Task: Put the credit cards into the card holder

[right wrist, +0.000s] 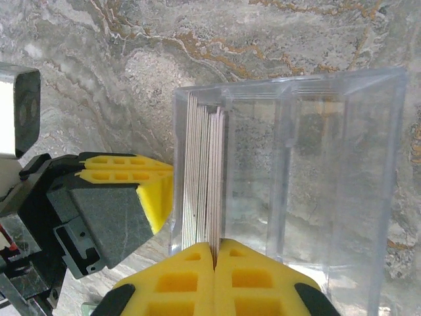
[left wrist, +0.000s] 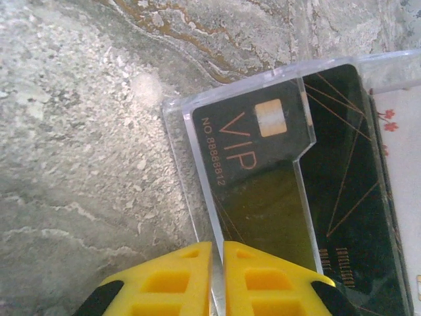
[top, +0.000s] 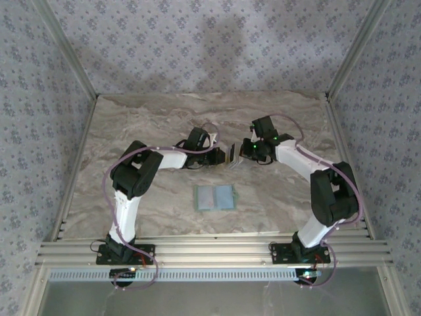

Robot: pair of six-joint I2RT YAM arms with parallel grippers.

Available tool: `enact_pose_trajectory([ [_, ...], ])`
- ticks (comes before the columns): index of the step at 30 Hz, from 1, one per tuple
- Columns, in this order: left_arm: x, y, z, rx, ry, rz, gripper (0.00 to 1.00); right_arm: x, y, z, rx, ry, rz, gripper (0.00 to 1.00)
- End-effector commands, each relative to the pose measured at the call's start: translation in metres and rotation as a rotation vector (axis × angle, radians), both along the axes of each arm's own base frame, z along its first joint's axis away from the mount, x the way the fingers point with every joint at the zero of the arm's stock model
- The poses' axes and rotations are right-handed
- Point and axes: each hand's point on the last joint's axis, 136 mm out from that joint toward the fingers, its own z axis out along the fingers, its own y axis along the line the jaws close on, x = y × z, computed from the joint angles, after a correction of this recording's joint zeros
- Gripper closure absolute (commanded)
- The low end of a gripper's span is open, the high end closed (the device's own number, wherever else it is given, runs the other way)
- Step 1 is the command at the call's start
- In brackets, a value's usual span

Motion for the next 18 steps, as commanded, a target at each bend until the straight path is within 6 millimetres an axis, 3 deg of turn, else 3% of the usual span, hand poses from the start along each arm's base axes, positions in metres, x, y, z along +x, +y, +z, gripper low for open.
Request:
enact_pose_trajectory([
  [1,0.002,0.001,0.035,-0.024,-0.046,-0.01,0.88,-0.013,-0.01,0.001,-0.022,0.025,-0.006,1.0],
  [9,-0.013,-0.008,0.085,-0.02,-0.146,-0.024,0.89,-0.022,-0.032,-0.007,0.005,0.054,-0.054,1.0],
  [13,-0.024,-0.029,0.098,-0.081,-0.132,-0.064,1.0,-0.024,-0.041,-0.008,0.038,0.064,-0.081,1.0],
  [18,-0.034,-0.059,0.104,-0.123,-0.111,-0.128,1.0,-0.025,-0.049,-0.009,0.089,0.077,-0.11,1.0],
])
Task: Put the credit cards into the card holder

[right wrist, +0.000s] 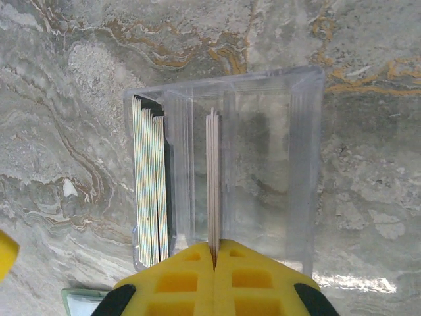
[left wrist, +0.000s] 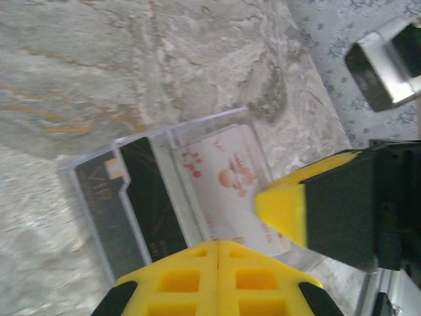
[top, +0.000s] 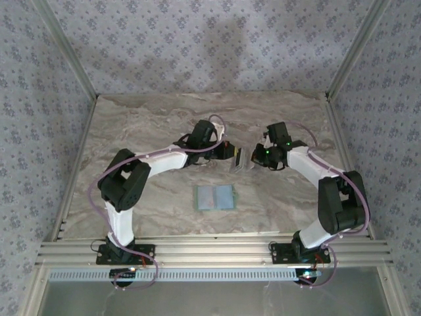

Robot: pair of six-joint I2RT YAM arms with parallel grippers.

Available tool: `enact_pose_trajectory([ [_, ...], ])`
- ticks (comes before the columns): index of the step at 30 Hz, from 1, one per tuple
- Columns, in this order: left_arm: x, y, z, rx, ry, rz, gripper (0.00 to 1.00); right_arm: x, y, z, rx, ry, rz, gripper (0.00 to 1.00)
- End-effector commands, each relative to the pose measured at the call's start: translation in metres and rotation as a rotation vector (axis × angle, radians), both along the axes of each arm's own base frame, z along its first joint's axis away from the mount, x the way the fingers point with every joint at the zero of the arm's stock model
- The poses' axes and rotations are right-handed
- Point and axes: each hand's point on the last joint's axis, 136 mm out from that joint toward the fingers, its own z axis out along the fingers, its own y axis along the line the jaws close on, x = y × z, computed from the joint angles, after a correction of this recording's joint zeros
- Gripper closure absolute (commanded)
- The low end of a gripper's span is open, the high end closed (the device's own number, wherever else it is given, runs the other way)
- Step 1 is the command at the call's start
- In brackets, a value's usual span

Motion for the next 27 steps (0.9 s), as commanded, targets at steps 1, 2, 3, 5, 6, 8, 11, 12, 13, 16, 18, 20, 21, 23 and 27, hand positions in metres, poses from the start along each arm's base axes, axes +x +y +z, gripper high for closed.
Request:
enact_pose_trajectory([
  [1,-0.006,-0.022,0.01,-0.048,0.02,-0.056,1.0,-0.005,-0.003,0.005,0.056,0.008,-0.02,1.0],
  [2,-0.009,-0.027,0.01,-0.054,0.026,-0.07,1.0,-0.005,-0.004,0.004,0.064,0.01,-0.023,1.0],
  [3,-0.01,-0.032,0.01,-0.057,0.03,-0.083,1.0,-0.005,-0.005,0.004,0.068,0.011,-0.026,1.0],
  [5,-0.013,-0.04,0.01,-0.06,0.036,-0.101,1.0,-0.005,-0.007,0.004,0.077,0.013,-0.034,1.0],
  [6,-0.013,-0.043,0.009,-0.06,0.042,-0.105,1.0,-0.005,-0.008,0.004,0.085,0.015,-0.039,1.0],
  [8,-0.012,-0.048,0.007,-0.063,0.055,-0.107,1.0,-0.006,-0.012,0.004,0.089,0.018,-0.049,1.0],
  [11,-0.011,-0.055,0.003,-0.069,0.071,-0.118,1.0,-0.006,-0.015,0.005,0.097,0.016,-0.061,1.0],
  [12,-0.011,-0.058,0.001,-0.07,0.078,-0.123,1.0,-0.006,-0.015,0.004,0.1,0.017,-0.063,1.0],
  [13,-0.012,-0.06,-0.002,-0.071,0.087,-0.126,1.0,-0.006,-0.015,0.004,0.102,0.018,-0.065,1.0],
  [16,-0.016,-0.068,-0.006,-0.071,0.1,-0.144,1.0,-0.006,-0.017,0.002,0.103,0.021,-0.07,1.0],
  [18,-0.018,-0.072,-0.011,-0.065,0.11,-0.15,1.0,-0.006,-0.019,0.001,0.104,0.023,-0.074,1.0],
  [20,-0.019,-0.074,-0.014,-0.065,0.119,-0.153,1.0,-0.006,-0.019,0.002,0.104,0.021,-0.076,1.0],
  [21,-0.019,-0.075,-0.015,-0.065,0.123,-0.153,1.0,-0.006,-0.02,0.002,0.105,0.02,-0.077,1.0],
  [23,-0.021,-0.077,-0.017,-0.065,0.127,-0.158,1.0,-0.006,-0.02,0.002,0.104,0.019,-0.079,1.0],
  [27,-0.024,-0.081,-0.025,-0.054,0.148,-0.159,1.0,-0.007,-0.022,0.001,0.102,0.021,-0.085,1.0],
])
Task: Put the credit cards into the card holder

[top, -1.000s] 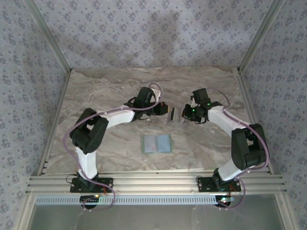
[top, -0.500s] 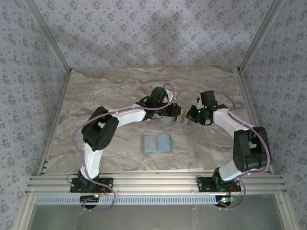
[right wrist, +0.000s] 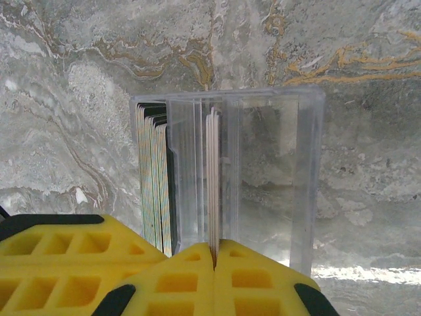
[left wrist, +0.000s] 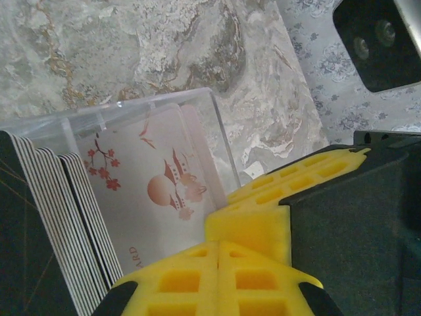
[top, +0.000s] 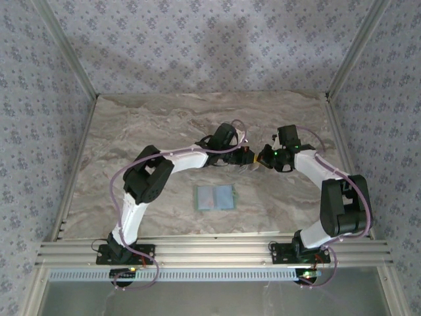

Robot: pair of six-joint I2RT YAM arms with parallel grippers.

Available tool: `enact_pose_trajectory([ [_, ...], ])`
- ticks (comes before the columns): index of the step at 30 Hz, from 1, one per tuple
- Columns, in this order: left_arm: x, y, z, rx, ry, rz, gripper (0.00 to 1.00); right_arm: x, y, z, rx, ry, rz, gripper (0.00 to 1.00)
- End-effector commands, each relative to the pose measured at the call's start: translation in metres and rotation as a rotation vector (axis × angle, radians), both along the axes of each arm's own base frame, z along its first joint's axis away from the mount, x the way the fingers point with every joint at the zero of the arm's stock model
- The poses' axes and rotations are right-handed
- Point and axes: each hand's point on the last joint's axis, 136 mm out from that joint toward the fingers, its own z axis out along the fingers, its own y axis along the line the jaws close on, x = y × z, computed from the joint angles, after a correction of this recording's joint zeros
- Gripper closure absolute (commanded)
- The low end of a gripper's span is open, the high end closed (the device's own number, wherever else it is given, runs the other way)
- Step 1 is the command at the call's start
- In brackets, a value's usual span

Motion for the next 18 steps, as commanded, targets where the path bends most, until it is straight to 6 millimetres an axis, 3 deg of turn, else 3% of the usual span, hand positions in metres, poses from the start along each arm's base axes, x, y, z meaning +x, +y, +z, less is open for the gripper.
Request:
enact_pose_trajectory([
  [1,-0.004,-0.01,0.001,-0.014,0.02,-0.021,1.0,-0.003,-0.004,0.004,0.014,-0.005,-0.014,1.0],
  [13,-0.019,-0.018,-0.036,0.055,0.062,-0.041,1.0,-0.002,-0.003,0.01,0.043,-0.008,-0.037,1.0],
  [18,-0.023,-0.019,-0.05,0.115,0.045,-0.038,1.0,-0.003,-0.003,0.014,0.059,-0.013,-0.038,0.93],
])
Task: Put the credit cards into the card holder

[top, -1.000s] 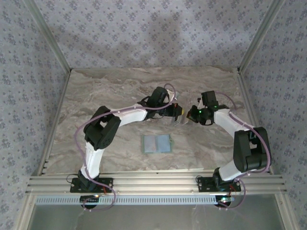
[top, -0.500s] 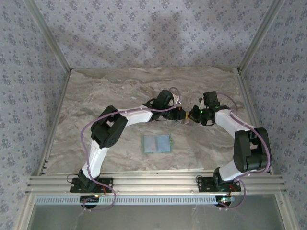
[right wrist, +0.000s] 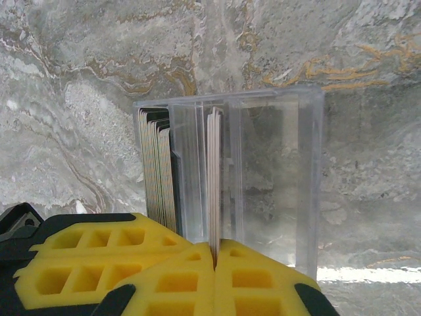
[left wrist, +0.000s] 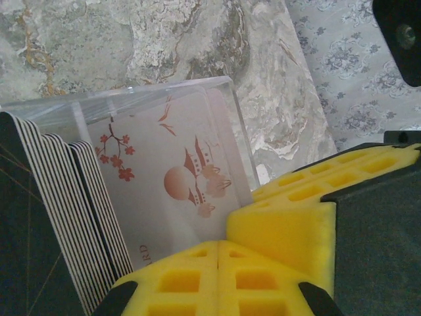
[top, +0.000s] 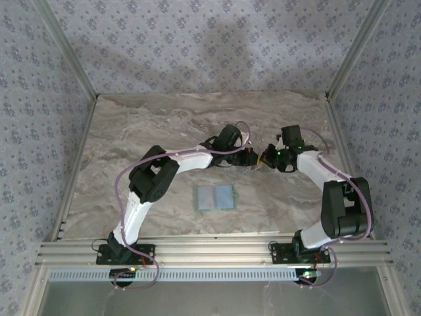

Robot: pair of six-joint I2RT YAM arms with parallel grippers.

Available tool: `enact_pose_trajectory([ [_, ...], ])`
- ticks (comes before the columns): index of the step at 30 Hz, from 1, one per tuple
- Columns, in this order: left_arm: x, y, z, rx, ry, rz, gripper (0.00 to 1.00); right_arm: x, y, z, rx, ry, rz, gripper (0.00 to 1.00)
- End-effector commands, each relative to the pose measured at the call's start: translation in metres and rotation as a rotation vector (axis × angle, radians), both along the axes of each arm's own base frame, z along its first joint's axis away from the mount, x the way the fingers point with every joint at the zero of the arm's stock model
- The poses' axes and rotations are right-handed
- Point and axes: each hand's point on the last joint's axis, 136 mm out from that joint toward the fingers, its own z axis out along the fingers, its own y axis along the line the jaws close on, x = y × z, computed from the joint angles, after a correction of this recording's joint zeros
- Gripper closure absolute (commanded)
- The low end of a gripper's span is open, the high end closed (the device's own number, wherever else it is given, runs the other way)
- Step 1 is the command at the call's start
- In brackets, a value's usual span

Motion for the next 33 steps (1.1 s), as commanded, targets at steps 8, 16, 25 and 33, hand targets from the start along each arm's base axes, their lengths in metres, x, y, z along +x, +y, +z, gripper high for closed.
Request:
enact_pose_trajectory([
  [8,-0.02,-0.006,-0.052,0.166,0.003,-0.029,1.0,-0.006,0.007,0.019,0.071,-0.03,0.01,0.77],
  [16,-0.02,-0.007,-0.055,0.189,-0.007,-0.03,1.0,-0.008,0.002,0.019,0.064,-0.036,-0.004,0.85],
  [25,-0.01,0.011,-0.031,0.093,0.027,0.001,1.0,-0.007,-0.003,0.003,-0.026,-0.005,0.01,0.74],
  [33,-0.012,0.046,-0.012,0.082,0.041,0.021,0.99,-0.009,0.008,-0.016,-0.123,0.046,0.077,0.72],
])
